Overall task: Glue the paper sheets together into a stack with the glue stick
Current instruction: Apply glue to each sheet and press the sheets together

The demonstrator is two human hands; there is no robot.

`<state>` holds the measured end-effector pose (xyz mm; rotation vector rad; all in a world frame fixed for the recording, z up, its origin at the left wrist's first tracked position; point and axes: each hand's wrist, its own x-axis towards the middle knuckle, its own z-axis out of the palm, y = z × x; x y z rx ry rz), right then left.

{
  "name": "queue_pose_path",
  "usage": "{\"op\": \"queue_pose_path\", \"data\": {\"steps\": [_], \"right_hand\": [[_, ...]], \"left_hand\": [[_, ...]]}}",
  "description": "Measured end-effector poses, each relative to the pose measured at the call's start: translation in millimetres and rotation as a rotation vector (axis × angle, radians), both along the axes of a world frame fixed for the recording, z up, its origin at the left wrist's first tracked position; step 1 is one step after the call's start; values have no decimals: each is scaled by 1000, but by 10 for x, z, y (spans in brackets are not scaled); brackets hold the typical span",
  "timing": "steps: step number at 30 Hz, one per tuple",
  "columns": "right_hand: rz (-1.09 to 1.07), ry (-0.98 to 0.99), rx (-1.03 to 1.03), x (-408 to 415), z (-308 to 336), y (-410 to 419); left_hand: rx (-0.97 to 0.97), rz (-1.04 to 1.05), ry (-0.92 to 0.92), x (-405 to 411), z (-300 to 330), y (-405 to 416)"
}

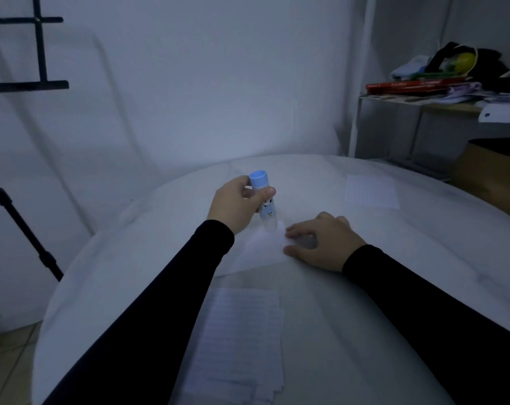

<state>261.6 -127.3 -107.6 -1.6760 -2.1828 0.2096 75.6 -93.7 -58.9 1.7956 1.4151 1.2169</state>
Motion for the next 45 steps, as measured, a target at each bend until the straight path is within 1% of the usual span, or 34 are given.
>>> {"op": "queue_pose_path", "data": {"steps": [3, 6, 8, 14, 19, 25, 33, 41, 45], "right_hand": [[-23, -5, 12, -31, 21, -40], [69, -49, 77, -95, 60, -102], [100, -61, 85, -114, 61, -107], [103, -41, 45, -102, 60, -101], [91, -25, 36, -104, 54, -98], [88, -35, 18, -109, 66, -111], [75, -72, 6, -125, 78, -119], [51, -136, 9, -156, 112, -143], [50, -148, 3, -158, 120, -145]], "left_hand": [[51, 49, 80, 53, -36, -4], [73, 70, 114, 72, -51, -26], [91, 72, 116, 75, -54, -30], [118, 50, 122, 103, -46, -43], [227, 103, 84, 127, 40, -50], [151, 2, 101, 166, -42, -74], [116, -14, 110, 109, -81, -40], [127, -65, 253, 10, -17, -34], [94, -89, 258, -139, 14, -22]]}}
